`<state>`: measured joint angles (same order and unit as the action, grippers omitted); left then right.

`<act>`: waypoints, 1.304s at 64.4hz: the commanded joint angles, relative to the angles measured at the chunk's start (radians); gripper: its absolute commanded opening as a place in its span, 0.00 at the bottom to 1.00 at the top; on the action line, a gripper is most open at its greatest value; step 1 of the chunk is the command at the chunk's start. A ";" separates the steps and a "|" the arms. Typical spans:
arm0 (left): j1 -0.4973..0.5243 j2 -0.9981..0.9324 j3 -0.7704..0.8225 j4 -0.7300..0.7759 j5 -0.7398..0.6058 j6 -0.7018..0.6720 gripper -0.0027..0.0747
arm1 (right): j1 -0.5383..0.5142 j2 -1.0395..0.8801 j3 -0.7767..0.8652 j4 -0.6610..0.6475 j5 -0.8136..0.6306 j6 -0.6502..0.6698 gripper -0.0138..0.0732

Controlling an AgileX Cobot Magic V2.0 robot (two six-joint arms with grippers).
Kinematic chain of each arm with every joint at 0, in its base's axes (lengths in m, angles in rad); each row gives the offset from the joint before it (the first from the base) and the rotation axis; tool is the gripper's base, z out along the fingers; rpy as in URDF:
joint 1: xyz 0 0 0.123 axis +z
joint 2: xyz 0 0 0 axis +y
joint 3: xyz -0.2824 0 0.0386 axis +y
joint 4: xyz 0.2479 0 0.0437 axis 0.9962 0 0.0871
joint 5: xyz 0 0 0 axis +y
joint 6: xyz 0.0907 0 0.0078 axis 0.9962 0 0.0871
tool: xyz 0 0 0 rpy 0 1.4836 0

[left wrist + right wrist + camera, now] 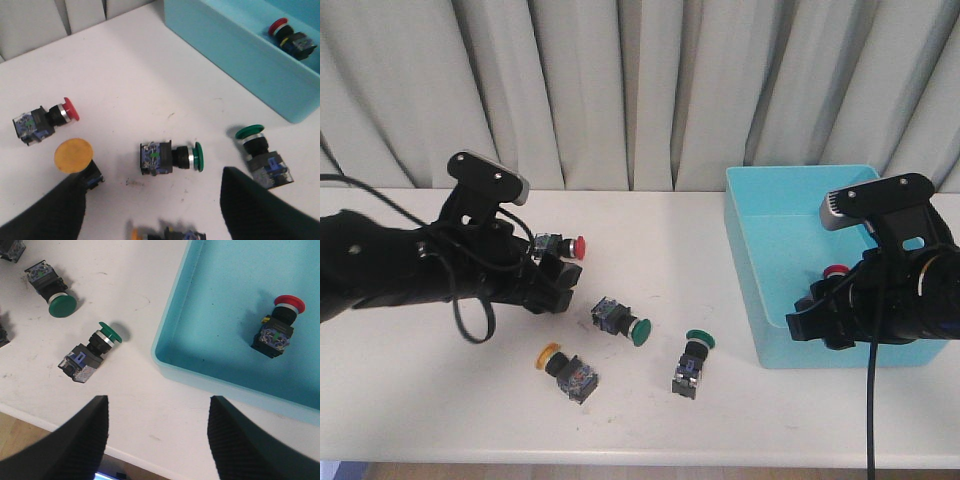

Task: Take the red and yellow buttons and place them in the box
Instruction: 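Reach the left gripper to the yellow button nearest the red one and grasp it, then lift the yellow button with the left gripper toward the table center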

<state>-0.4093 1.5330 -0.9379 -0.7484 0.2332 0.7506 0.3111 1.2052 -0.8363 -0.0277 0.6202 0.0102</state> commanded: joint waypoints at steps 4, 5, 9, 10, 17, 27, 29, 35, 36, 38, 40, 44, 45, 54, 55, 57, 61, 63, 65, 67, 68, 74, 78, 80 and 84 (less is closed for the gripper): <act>0.031 0.071 -0.118 -0.006 0.012 -0.019 0.72 | 0.002 -0.026 -0.023 -0.003 -0.049 -0.005 0.66; 0.035 0.082 -0.127 -0.006 0.020 -0.019 0.72 | 0.002 -0.026 -0.023 -0.003 -0.049 -0.005 0.66; 0.049 0.128 -0.162 0.005 0.045 -0.021 0.72 | 0.002 -0.026 -0.023 -0.003 -0.049 -0.005 0.66; 0.053 0.139 -0.169 0.012 0.048 -0.026 0.72 | 0.002 -0.026 -0.023 -0.003 -0.049 -0.005 0.66; 0.072 0.211 -0.222 0.108 0.077 -0.107 0.72 | 0.002 -0.026 -0.023 -0.003 -0.049 -0.005 0.66; 0.076 0.285 -0.298 0.327 0.100 -0.309 0.72 | 0.002 -0.026 -0.023 -0.003 -0.049 -0.005 0.66; 0.076 0.322 -0.344 0.446 0.112 -0.439 0.72 | 0.002 -0.026 -0.023 -0.003 -0.048 -0.005 0.66; 0.076 0.352 -0.379 0.524 0.131 -0.546 0.72 | 0.002 -0.026 -0.023 -0.003 -0.048 -0.005 0.66; 0.076 0.361 -0.384 0.537 0.134 -0.560 0.72 | 0.002 -0.026 -0.023 -0.003 -0.048 -0.005 0.66; 0.076 0.369 -0.396 0.557 0.137 -0.576 0.72 | 0.002 -0.026 -0.023 -0.003 -0.048 -0.005 0.66; 0.076 0.381 -0.407 0.571 0.139 -0.600 0.72 | 0.002 -0.026 -0.023 -0.003 -0.048 -0.005 0.66; 0.076 0.405 -0.431 0.576 0.150 -0.615 0.72 | 0.002 -0.026 -0.023 -0.003 -0.048 -0.005 0.66; 0.076 0.414 -0.437 0.576 0.153 -0.619 0.72 | 0.002 -0.026 -0.023 -0.003 -0.048 -0.005 0.66; 0.076 0.467 -0.488 0.576 0.165 -0.636 0.72 | 0.002 -0.026 -0.023 -0.003 -0.048 -0.005 0.66; 0.076 0.475 -0.494 0.576 0.165 -0.646 0.72 | 0.002 -0.026 -0.023 -0.003 -0.048 -0.005 0.66; 0.074 0.487 -0.504 0.576 0.169 -0.658 0.72 | 0.002 -0.026 -0.023 -0.003 -0.048 -0.005 0.66; 0.071 0.508 -0.517 0.576 0.170 -0.667 0.72 | 0.002 -0.026 -0.023 -0.003 -0.048 -0.005 0.66; 0.069 0.520 -0.524 0.576 0.172 -0.667 0.72 | 0.002 -0.026 -0.023 -0.003 -0.048 -0.005 0.66; 0.066 0.528 -0.531 0.576 0.177 -0.671 0.72 | 0.002 -0.026 -0.023 -0.003 -0.048 -0.005 0.66; 0.064 0.538 -0.533 0.576 0.179 -0.671 0.72 | 0.002 -0.026 -0.023 -0.003 -0.048 -0.005 0.66; 0.063 0.539 -0.533 0.576 0.177 -0.671 0.72 | 0.002 -0.026 -0.023 -0.003 -0.048 -0.005 0.66; 0.060 0.553 -0.532 0.576 0.168 -0.672 0.72 | 0.002 -0.026 -0.023 -0.003 -0.048 -0.005 0.66; 0.060 0.556 -0.532 0.576 0.163 -0.673 0.70 | 0.002 -0.026 -0.023 -0.003 -0.045 -0.005 0.66; 0.060 0.556 -0.532 0.576 0.161 -0.673 0.68 | 0.002 -0.026 -0.023 -0.003 -0.045 -0.005 0.66; 0.060 0.556 -0.532 0.576 0.156 -0.673 0.65 | 0.002 -0.026 -0.023 -0.003 -0.044 -0.005 0.66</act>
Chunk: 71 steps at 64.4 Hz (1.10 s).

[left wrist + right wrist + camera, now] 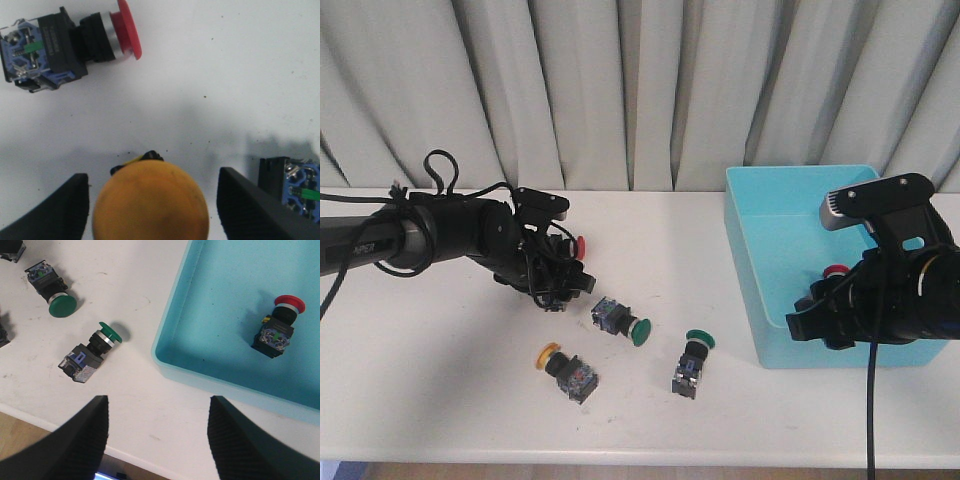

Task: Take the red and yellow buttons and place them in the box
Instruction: 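Lift the yellow button with the left gripper toward the table center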

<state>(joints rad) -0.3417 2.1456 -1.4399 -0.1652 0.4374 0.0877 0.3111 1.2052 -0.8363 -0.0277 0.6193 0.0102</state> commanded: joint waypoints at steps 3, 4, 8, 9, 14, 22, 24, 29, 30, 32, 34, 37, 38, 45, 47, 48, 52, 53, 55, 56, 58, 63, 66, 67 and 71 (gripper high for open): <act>-0.007 -0.057 -0.030 -0.007 -0.055 -0.010 0.62 | 0.002 -0.026 -0.023 -0.003 -0.043 -0.005 0.66; -0.007 -0.057 -0.030 -0.007 -0.055 -0.010 0.61 | 0.002 -0.026 -0.023 -0.003 -0.043 -0.005 0.66; -0.007 -0.057 -0.030 -0.007 -0.055 -0.010 0.55 | 0.002 -0.026 -0.023 -0.003 -0.043 -0.005 0.66; -0.007 -0.057 -0.030 -0.007 -0.055 -0.010 0.54 | 0.002 -0.026 -0.023 -0.003 -0.043 -0.005 0.66; -0.007 -0.057 -0.030 -0.007 -0.056 -0.010 0.47 | 0.002 -0.026 -0.023 -0.003 -0.043 -0.005 0.66; -0.007 -0.057 -0.030 -0.007 -0.056 -0.009 0.35 | 0.002 -0.026 -0.023 -0.003 -0.043 -0.005 0.66; -0.007 -0.057 -0.030 -0.007 -0.055 -0.009 0.33 | 0.002 -0.026 -0.023 -0.003 -0.043 -0.005 0.66; -0.007 -0.057 -0.030 -0.007 -0.050 -0.009 0.28 | 0.002 -0.026 -0.023 -0.003 -0.043 -0.005 0.66; -0.007 -0.058 -0.030 -0.007 -0.049 -0.009 0.28 | 0.002 -0.026 -0.023 -0.003 -0.043 -0.005 0.66; -0.007 -0.058 -0.030 -0.007 -0.046 -0.009 0.27 | 0.002 -0.026 -0.023 -0.003 -0.043 -0.005 0.66; -0.007 -0.061 -0.030 -0.007 -0.045 -0.009 0.26 | 0.002 -0.026 -0.023 -0.003 -0.043 -0.005 0.66; -0.007 -0.067 -0.030 -0.007 -0.038 -0.007 0.25 | 0.002 -0.026 -0.023 -0.003 -0.043 -0.005 0.66; -0.007 -0.070 -0.030 -0.007 -0.035 -0.005 0.25 | 0.002 -0.026 -0.023 -0.003 -0.043 -0.005 0.66; -0.007 -0.109 -0.030 -0.006 -0.008 0.021 0.26 | 0.002 -0.026 -0.023 -0.003 -0.043 -0.005 0.66; -0.007 -0.121 -0.030 -0.006 0.004 0.028 0.26 | 0.002 -0.026 -0.023 -0.003 -0.043 -0.005 0.66; -0.007 -0.129 -0.030 -0.006 0.007 0.034 0.26 | 0.002 -0.026 -0.023 -0.003 -0.043 -0.005 0.66; -0.007 -0.171 -0.030 -0.006 0.044 0.073 0.26 | 0.002 -0.026 -0.023 -0.003 -0.043 -0.005 0.66; -0.007 -0.181 -0.030 -0.006 0.049 0.078 0.26 | 0.002 -0.026 -0.023 -0.003 -0.043 -0.005 0.66; -0.007 -0.202 -0.030 -0.006 0.064 0.105 0.26 | 0.002 -0.026 -0.023 -0.003 -0.043 -0.005 0.66; -0.007 -0.213 -0.030 -0.007 0.074 0.115 0.26 | 0.002 -0.026 -0.023 -0.003 -0.043 -0.005 0.66; -0.007 -0.236 -0.030 -0.007 0.096 0.134 0.26 | 0.002 -0.026 -0.023 -0.003 -0.043 -0.005 0.66; -0.007 -0.296 -0.026 -0.008 0.134 0.155 0.26 | 0.002 -0.026 -0.023 -0.003 -0.043 -0.005 0.66; -0.007 -0.335 -0.018 -0.008 0.141 0.155 0.26 | 0.002 -0.026 -0.023 -0.003 -0.045 -0.005 0.66; -0.007 -0.349 -0.013 -0.008 0.141 0.155 0.26 | 0.002 -0.026 -0.023 -0.003 -0.045 -0.005 0.66; -0.007 -0.408 0.020 -0.008 0.129 0.157 0.26 | 0.002 -0.026 -0.023 -0.003 -0.045 -0.005 0.66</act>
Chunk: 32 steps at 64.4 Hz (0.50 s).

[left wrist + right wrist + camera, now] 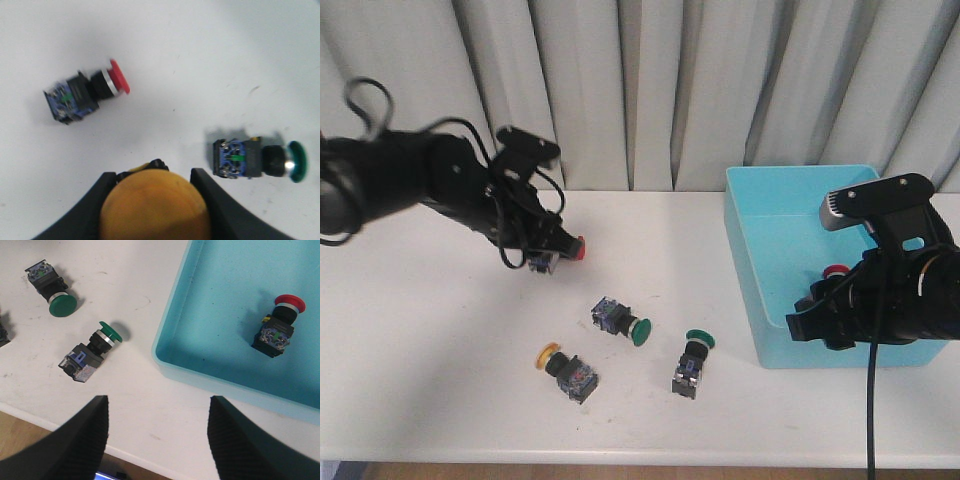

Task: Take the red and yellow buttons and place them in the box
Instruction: 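Lift the yellow button with the left gripper toward the table center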

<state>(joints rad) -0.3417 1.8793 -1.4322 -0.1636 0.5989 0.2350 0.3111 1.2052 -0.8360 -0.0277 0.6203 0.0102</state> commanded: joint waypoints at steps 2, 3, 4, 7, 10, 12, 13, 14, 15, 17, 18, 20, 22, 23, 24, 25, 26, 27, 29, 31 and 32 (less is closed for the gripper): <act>-0.007 -0.174 0.037 -0.009 -0.054 0.010 0.26 | 0.002 -0.026 -0.023 -0.003 -0.047 -0.005 0.66; -0.007 -0.191 0.053 -0.009 -0.065 0.010 0.26 | 0.002 -0.026 -0.023 -0.003 -0.047 -0.005 0.66; -0.007 -0.217 0.070 -0.011 -0.070 0.010 0.26 | 0.002 -0.026 -0.023 -0.003 -0.047 -0.005 0.66; -0.007 -0.262 0.127 -0.023 -0.120 0.010 0.26 | 0.002 -0.026 -0.023 -0.003 -0.047 -0.005 0.66; -0.007 -0.318 0.192 -0.036 -0.164 0.011 0.26 | 0.002 -0.026 -0.023 -0.003 -0.046 -0.005 0.66; -0.007 -0.356 0.234 -0.038 -0.185 0.012 0.26 | 0.002 -0.026 -0.023 -0.003 -0.046 -0.005 0.66; -0.007 -0.374 0.255 -0.041 -0.205 0.013 0.26 | 0.002 -0.026 -0.023 -0.003 -0.046 -0.005 0.66; -0.007 -0.400 0.275 -0.043 -0.217 0.016 0.26 | 0.002 -0.026 -0.023 -0.003 -0.046 -0.005 0.66; -0.007 -0.418 0.295 -0.046 -0.227 0.021 0.26 | 0.002 -0.026 -0.023 -0.003 -0.046 -0.005 0.66; -0.007 -0.444 0.332 -0.052 -0.245 0.031 0.26 | 0.002 -0.026 -0.023 -0.003 -0.046 -0.005 0.66; -0.007 -0.460 0.350 -0.054 -0.253 0.039 0.26 | 0.002 -0.026 -0.023 -0.003 -0.046 -0.005 0.66; -0.008 -0.497 0.382 -0.054 -0.265 0.059 0.26 | 0.002 -0.026 -0.023 -0.003 -0.046 -0.005 0.66; -0.014 -0.525 0.417 -0.056 -0.273 0.075 0.26 | 0.002 -0.026 -0.023 -0.003 -0.046 -0.005 0.66; -0.017 -0.537 0.429 -0.056 -0.273 0.084 0.26 | 0.002 -0.026 -0.023 -0.003 -0.046 -0.005 0.66; -0.019 -0.549 0.440 -0.056 -0.272 0.093 0.26 | 0.002 -0.026 -0.023 -0.003 -0.046 -0.005 0.66; -0.022 -0.559 0.450 -0.061 -0.269 0.101 0.26 | 0.002 -0.026 -0.023 -0.003 -0.046 -0.005 0.66; -0.026 -0.574 0.459 -0.067 -0.267 0.108 0.26 | 0.002 -0.026 -0.023 -0.003 -0.046 -0.005 0.66; -0.030 -0.582 0.466 -0.073 -0.258 0.120 0.26 | 0.002 -0.026 -0.023 -0.003 -0.046 -0.005 0.66; -0.043 -0.596 0.480 -0.094 -0.233 0.143 0.26 | 0.002 -0.026 -0.023 -0.003 -0.047 -0.010 0.66; -0.055 -0.607 0.486 -0.114 -0.210 0.172 0.26 | 0.002 -0.026 -0.023 -0.003 -0.049 -0.010 0.66; -0.061 -0.611 0.487 -0.125 -0.199 0.187 0.26 | 0.002 -0.026 -0.023 -0.003 -0.049 -0.010 0.66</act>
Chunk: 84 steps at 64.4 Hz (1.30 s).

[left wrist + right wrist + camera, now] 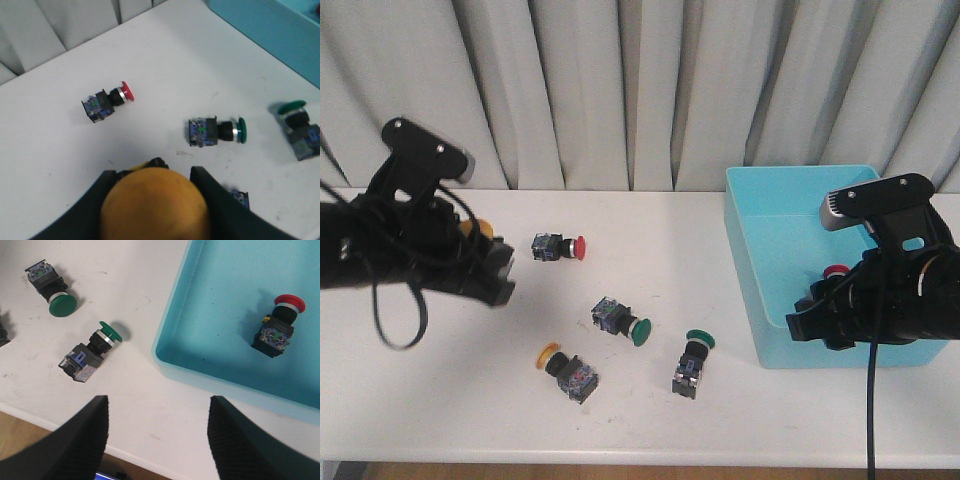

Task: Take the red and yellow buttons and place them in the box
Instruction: 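Lift the yellow button with the left gripper toward the table center, then move the right gripper to the held yellow button and grasp it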

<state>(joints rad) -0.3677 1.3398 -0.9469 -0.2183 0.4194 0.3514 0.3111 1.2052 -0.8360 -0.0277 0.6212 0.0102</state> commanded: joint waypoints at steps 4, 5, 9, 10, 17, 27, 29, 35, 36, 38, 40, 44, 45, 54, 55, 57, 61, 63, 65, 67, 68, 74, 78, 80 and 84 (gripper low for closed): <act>-0.065 -0.079 0.000 -0.138 0.036 0.157 0.26 | 0.002 -0.026 -0.023 -0.003 -0.050 -0.010 0.66; -0.072 -0.079 0.000 -0.148 0.040 0.167 0.26 | 0.002 -0.026 -0.023 -0.003 -0.050 -0.010 0.66; -0.099 -0.076 0.000 -0.243 0.067 0.287 0.26 | 0.002 -0.026 -0.023 -0.003 -0.050 -0.010 0.66; -0.108 -0.074 0.000 -0.264 0.073 0.319 0.26 | 0.002 -0.026 -0.023 -0.003 -0.050 -0.010 0.66; -0.142 -0.059 0.000 -0.430 0.131 0.605 0.26 | 0.002 -0.026 -0.023 -0.003 -0.050 -0.010 0.66; -0.153 -0.036 0.000 -0.699 0.208 0.977 0.26 | 0.002 -0.026 -0.023 0.006 -0.042 -0.010 0.66; -0.153 -0.034 0.000 -0.752 0.218 1.045 0.26 | 0.002 -0.026 -0.023 0.007 -0.035 -0.010 0.66; -0.153 -0.019 0.000 -0.940 0.249 1.265 0.26 | 0.002 -0.024 -0.023 0.008 0.004 -0.032 0.66; -0.153 -0.017 0.000 -0.963 0.259 1.292 0.26 | 0.002 -0.023 -0.023 0.010 0.010 -0.039 0.66; -0.153 -0.013 0.000 -1.008 0.272 1.344 0.26 | 0.002 -0.023 -0.023 0.014 0.025 -0.055 0.66; -0.153 -0.005 0.000 -1.045 0.285 1.398 0.26 | 0.002 -0.019 -0.023 0.028 0.047 -0.078 0.66; -0.153 0.011 0.000 -1.128 0.307 1.470 0.26 | 0.002 -0.018 -0.023 0.073 0.085 -0.131 0.66; -0.153 0.013 0.000 -1.142 0.315 1.481 0.26 | 0.002 -0.018 -0.023 0.088 0.095 -0.149 0.66; -0.153 0.031 0.000 -1.206 0.326 1.518 0.26 | 0.002 -0.018 -0.023 0.287 0.206 -0.391 0.66; -0.153 0.032 0.000 -1.206 0.326 1.518 0.26 | 0.002 -0.018 -0.023 0.305 0.217 -0.420 0.66; -0.153 0.032 0.000 -1.206 0.326 1.518 0.26 | 0.002 -0.018 -0.023 0.349 0.238 -0.483 0.66; -0.153 0.032 0.000 -1.204 0.327 1.517 0.26 | 0.002 -0.018 -0.023 0.418 0.259 -0.618 0.66; -0.153 0.032 0.000 -1.204 0.327 1.517 0.26 | 0.002 -0.018 -0.023 0.459 0.261 -0.688 0.66; -0.153 0.032 0.000 -1.204 0.327 1.517 0.26 | 0.002 -0.018 -0.023 0.492 0.261 -0.742 0.66; -0.153 0.032 0.000 -1.204 0.327 1.517 0.26 | 0.002 -0.018 -0.025 0.535 0.259 -0.805 0.66; -0.153 0.032 0.000 -1.203 0.328 1.516 0.26 | 0.002 -0.018 -0.026 0.560 0.259 -0.827 0.66; -0.153 0.032 0.000 -1.200 0.329 1.516 0.26 | 0.002 -0.010 -0.049 0.657 0.276 -0.938 0.66; -0.153 0.032 0.000 -1.200 0.329 1.516 0.26 | 0.002 0.012 -0.084 0.689 0.322 -0.967 0.66; -0.153 0.032 0.000 -1.200 0.329 1.516 0.26 | 0.002 0.031 -0.112 0.694 0.349 -0.969 0.66; -0.153 0.032 0.000 -1.200 0.329 1.516 0.26 | 0.002 0.072 -0.174 0.690 0.395 -0.971 0.67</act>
<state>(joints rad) -0.5151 1.3975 -0.9253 -1.3533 0.7312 1.8673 0.3111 1.2483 -0.9125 0.6119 0.9706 -0.9294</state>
